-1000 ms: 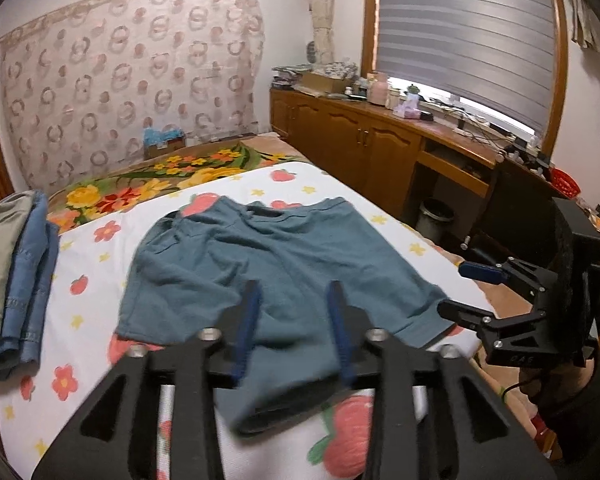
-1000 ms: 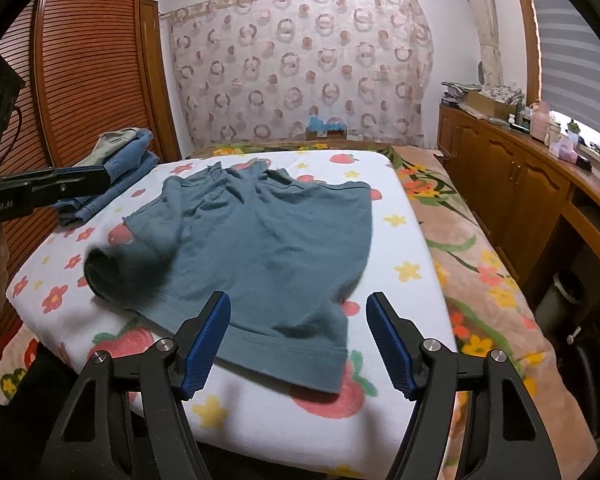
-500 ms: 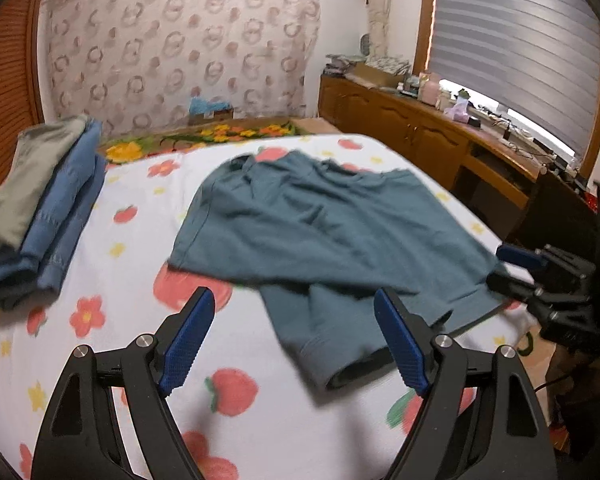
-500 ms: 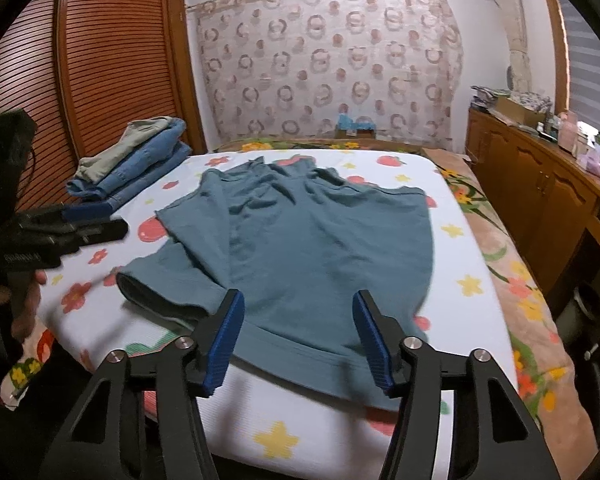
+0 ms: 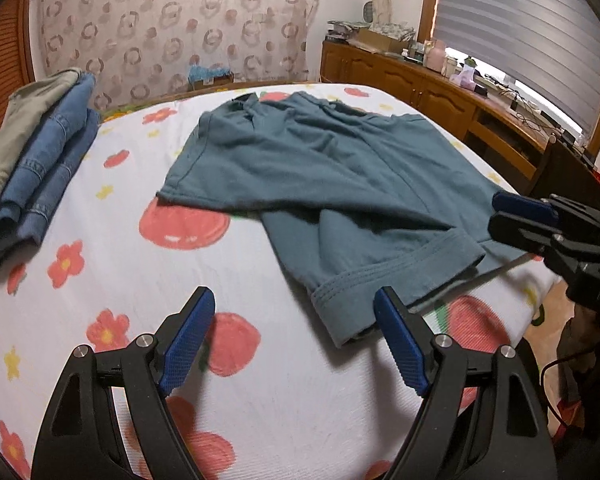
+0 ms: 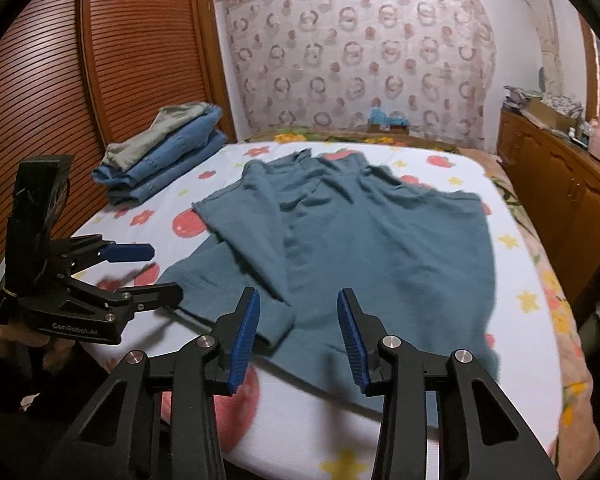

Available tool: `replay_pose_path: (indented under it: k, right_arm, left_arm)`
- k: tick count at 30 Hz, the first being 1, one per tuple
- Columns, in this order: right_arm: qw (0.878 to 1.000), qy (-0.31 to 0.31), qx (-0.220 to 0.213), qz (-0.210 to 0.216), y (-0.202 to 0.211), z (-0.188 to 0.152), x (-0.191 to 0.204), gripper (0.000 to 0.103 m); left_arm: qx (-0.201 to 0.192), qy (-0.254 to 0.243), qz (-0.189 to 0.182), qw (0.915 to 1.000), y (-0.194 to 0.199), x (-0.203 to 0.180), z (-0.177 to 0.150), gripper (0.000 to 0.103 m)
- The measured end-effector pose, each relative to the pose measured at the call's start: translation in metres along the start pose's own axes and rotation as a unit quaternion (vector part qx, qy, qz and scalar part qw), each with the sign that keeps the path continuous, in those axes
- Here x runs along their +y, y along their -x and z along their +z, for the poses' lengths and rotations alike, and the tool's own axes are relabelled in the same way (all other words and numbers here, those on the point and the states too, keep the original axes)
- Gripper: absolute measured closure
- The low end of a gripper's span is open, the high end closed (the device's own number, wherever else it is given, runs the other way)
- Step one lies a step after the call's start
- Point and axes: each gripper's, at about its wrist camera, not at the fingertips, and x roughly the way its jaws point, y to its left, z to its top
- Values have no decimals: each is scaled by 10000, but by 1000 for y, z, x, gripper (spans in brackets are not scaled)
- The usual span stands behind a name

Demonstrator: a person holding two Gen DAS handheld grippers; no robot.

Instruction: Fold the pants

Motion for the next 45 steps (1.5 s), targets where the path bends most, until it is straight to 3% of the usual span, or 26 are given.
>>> replay_pose_path:
  k: [6,9,16,29,30,33,45]
  right_arm:
    - [9996,-6,244,155,-12,-1,-12,62]
    - [9991,0,349,245,-17,0,-15,71]
    - [9984,-99,448,324,-22,6,-23,74]
    - [9986,-88,470,242,-42,16,-3,76]
    - [9986,-63,464,250,-42,17,-2,81]
    - [9988,-71,355,330,-35,17,-2,92]
    - [9994,-28,-332,112,9,19,-10,95]
  left_arm:
    - [-50,-4,-18,10000,-1,-1,-6,21]
    - [-75,-16,-15,10000,0,-1,-5,20]
    - [-119,-31,-11,9999,0,-1,-6,20]
    - [-219,-83,-9,9997,1,0,-8,20]
    - [-215,-81,-12,9997,1,0,-8,20]
    - [-206,4,-74,9998,3,1,-8,20]
    - [-595,67,-220,9980,28,-7,6,20]
